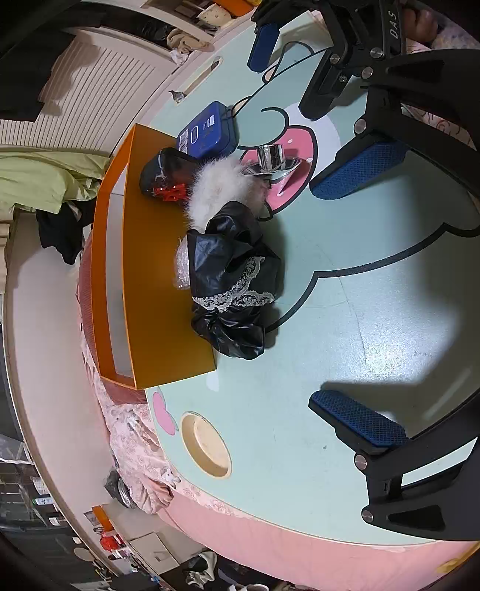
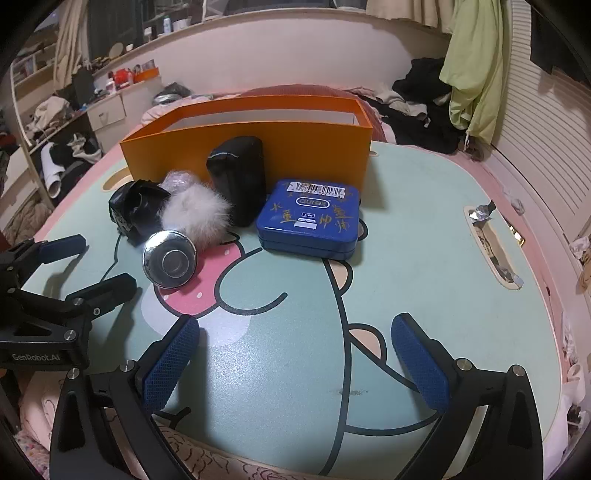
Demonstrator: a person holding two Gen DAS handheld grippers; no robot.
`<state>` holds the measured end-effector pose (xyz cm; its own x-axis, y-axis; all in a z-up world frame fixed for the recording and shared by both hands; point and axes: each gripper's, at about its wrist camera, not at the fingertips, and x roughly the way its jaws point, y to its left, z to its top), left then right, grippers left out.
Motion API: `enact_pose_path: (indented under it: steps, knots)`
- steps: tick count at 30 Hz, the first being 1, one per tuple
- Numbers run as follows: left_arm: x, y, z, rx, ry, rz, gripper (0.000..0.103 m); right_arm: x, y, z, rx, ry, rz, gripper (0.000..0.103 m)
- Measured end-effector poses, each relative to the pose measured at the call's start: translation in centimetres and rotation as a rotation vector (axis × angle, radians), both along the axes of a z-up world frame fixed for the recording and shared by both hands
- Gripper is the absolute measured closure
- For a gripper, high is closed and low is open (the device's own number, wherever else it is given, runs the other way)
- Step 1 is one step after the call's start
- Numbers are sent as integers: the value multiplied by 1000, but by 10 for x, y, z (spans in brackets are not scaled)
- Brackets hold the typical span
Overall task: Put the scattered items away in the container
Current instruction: 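Grasp the black lace bag with the left tool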
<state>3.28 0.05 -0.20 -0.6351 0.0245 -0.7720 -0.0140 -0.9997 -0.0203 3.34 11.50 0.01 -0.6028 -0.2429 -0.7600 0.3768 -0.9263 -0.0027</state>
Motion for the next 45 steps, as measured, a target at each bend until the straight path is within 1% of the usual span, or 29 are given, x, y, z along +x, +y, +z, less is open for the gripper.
enact_pose_path:
  steps: [11,15,18,19,21,23,24,25,26,27,29,32,36,37,39,40,41,42,43,45]
  knots:
    - [0,0,2,2,10,15,0,0,0,0,-1,1,0,0]
    - [1,-3,14,47,46,2,0,-1,1,0,-3,2,0,0]
    - [-7,-11,29,134,86,-3,0,1,-2,2,-4,3,1,0]
    - [-12,-13,32,151,91,-1,0,0,-2,2,-4,4,2,0]
    - [-26,-12,38,144,98,-4,5,7,-4,3,-5,5,1,0]
    - [-39,-8,37,114,90,-6,19,8,-5,3,-5,5,1,0]
    - [-46,-7,35,105,78,-9,23,8,-4,3,-5,5,1,0]
    - [-51,-8,31,108,59,-12,34,8,-5,3,-5,5,1,0]
    - [-56,-10,27,125,36,-16,41,7,-5,4,-5,5,1,0]
    - [-59,-12,25,146,21,-20,43,8,-4,3,-4,5,1,0]
    - [-54,-18,23,181,41,-19,52,8,-4,3,-5,5,1,0]
    - [-40,-24,27,206,61,-19,57,8,-4,3,-5,5,1,0]
    - [-9,-25,38,246,94,-41,57,8,-4,3,-5,5,0,0]
    - [-2,-23,39,246,97,-50,57,8,-4,3,-5,5,0,0]
    - [12,-15,37,208,96,-63,56,8,-4,3,-5,5,0,0]
    - [16,-11,35,173,95,-65,50,8,-3,3,-5,5,0,0]
    - [18,-6,30,139,90,-62,38,8,-3,3,-5,5,1,0]
    - [17,-3,28,117,87,-57,34,8,-3,3,-5,5,1,0]
    - [16,0,25,96,90,-52,30,8,-3,3,-5,5,1,0]
    - [14,3,25,83,90,-49,30,8,-3,2,-6,6,1,0]
